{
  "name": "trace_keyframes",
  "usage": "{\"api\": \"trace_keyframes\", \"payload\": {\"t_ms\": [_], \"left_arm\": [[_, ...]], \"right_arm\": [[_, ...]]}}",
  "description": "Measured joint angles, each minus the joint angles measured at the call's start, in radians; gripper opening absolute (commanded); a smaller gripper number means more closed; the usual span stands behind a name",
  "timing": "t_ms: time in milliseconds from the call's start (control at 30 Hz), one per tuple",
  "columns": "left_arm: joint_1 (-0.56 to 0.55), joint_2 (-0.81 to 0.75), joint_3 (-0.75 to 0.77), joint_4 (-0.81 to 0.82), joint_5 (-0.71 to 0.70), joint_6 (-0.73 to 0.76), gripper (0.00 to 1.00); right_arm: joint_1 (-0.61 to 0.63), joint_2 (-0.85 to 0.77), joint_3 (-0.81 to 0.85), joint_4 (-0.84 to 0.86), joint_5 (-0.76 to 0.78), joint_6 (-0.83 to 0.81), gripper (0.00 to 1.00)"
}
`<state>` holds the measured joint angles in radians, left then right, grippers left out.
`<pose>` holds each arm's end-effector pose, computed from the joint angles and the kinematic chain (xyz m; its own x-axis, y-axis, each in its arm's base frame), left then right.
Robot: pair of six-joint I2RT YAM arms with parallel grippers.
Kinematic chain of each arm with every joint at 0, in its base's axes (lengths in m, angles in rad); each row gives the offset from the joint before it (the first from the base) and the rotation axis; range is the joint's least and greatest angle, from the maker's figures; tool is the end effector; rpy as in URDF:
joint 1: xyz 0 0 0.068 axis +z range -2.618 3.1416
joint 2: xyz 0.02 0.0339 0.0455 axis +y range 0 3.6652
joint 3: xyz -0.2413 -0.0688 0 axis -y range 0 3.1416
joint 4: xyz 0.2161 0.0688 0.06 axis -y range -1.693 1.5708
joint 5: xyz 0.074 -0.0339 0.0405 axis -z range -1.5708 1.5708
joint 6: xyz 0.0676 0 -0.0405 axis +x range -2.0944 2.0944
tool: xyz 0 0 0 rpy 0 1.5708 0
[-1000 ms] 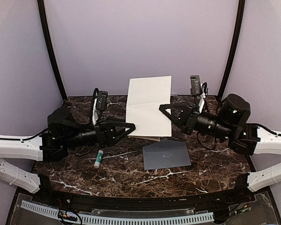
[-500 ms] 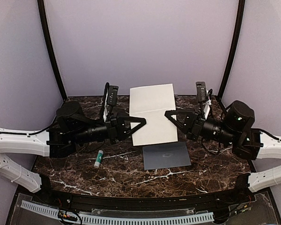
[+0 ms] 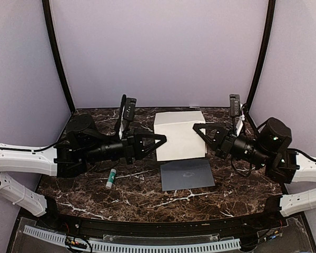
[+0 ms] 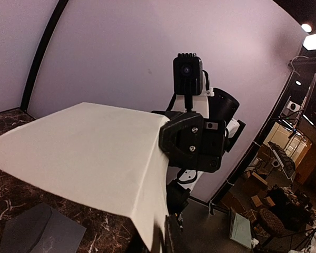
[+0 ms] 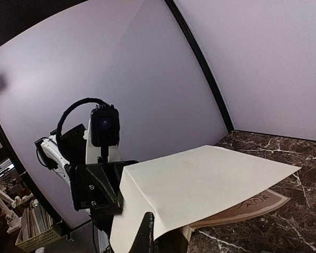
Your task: Place the letter into the envelope and seal it
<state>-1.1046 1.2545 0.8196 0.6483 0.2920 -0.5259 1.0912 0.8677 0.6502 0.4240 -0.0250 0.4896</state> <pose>0.1183 -0.2783 0.3356 -0.4106 -0.2535 -0.8759 0.8970 0.0600 -0.4379 0.1030 0.2017 0.3386 -0.3389 0.3672 -0.8662 -0.8372 0.3024 0.4558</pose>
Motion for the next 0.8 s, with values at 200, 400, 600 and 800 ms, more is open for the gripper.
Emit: {"api": "trace_keyframes", "payload": {"t_ms": [200, 400, 600, 800], "left_arm": [[-0.005, 0.017, 0.032, -0.033, -0.009, 0.035, 0.0], [-0.006, 0.006, 0.071, -0.137, -0.061, 0.125, 0.0], [-0.006, -0.031, 0.13, -0.328, -0.137, 0.253, 0.0], [-0.006, -0.043, 0.196, -0.534, -0.192, 0.354, 0.0]], "right_arm": [[0.0, -0.015, -0.008, -0.005, 0.011, -0.003, 0.3], [0.001, -0.053, -0.005, -0.128, 0.066, -0.033, 0.88], [0.001, -0.119, 0.035, -0.351, 0.126, -0.111, 0.99], [0.001, -0.117, 0.135, -0.5, 0.06, -0.206, 0.99]]}}
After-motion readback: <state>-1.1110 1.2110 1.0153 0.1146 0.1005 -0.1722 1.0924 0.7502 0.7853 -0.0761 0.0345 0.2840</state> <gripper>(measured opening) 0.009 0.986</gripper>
